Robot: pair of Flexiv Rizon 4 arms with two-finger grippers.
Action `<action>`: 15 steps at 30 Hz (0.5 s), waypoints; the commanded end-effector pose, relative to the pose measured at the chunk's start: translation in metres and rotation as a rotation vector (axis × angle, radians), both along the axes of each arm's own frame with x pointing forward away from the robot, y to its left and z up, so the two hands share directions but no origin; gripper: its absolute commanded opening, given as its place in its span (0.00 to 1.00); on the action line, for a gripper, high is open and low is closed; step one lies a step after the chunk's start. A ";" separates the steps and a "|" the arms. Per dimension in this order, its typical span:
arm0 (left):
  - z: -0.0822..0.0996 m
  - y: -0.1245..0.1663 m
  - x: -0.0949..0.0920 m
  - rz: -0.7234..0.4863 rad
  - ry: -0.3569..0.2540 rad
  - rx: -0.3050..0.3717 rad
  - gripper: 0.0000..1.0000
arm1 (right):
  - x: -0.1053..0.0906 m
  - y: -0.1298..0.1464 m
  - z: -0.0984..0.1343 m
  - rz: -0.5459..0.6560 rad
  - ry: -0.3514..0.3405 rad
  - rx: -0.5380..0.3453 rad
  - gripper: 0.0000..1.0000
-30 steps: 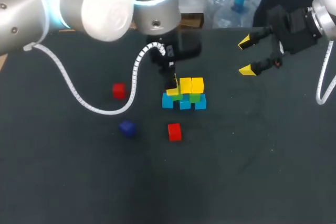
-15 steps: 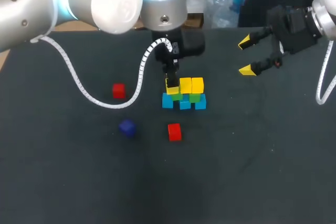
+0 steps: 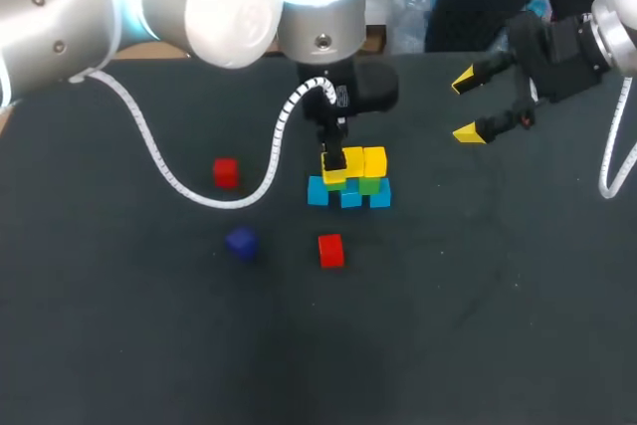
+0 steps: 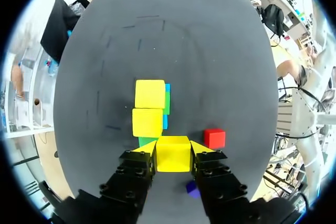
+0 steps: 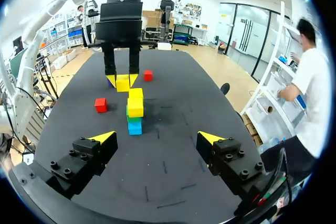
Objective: Place the blue cubes, place green cubes on the blue cubes, place the yellow cubes on the green cubes, then place the red cubes on the yellow cubes, and place purple cube on the red cubes.
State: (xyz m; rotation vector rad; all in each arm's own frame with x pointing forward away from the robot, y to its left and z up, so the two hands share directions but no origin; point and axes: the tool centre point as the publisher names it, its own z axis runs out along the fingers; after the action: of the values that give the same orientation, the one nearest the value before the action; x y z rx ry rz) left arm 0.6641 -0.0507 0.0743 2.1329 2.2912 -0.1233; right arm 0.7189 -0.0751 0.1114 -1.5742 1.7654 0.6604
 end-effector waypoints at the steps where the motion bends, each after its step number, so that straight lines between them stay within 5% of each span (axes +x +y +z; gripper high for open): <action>1: -0.001 -0.003 0.004 -0.004 0.011 0.006 0.00 | 0.000 0.000 0.000 0.000 -0.001 0.001 1.00; 15: -0.003 -0.003 0.004 -0.006 0.018 0.008 0.00 | 0.000 0.000 0.000 0.000 -0.001 0.001 1.00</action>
State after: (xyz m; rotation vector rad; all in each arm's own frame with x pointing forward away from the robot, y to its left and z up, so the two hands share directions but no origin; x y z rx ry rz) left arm 0.6650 -0.0529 0.0713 2.1450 2.2962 -0.1320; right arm 0.7189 -0.0751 0.1114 -1.5742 1.7653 0.6604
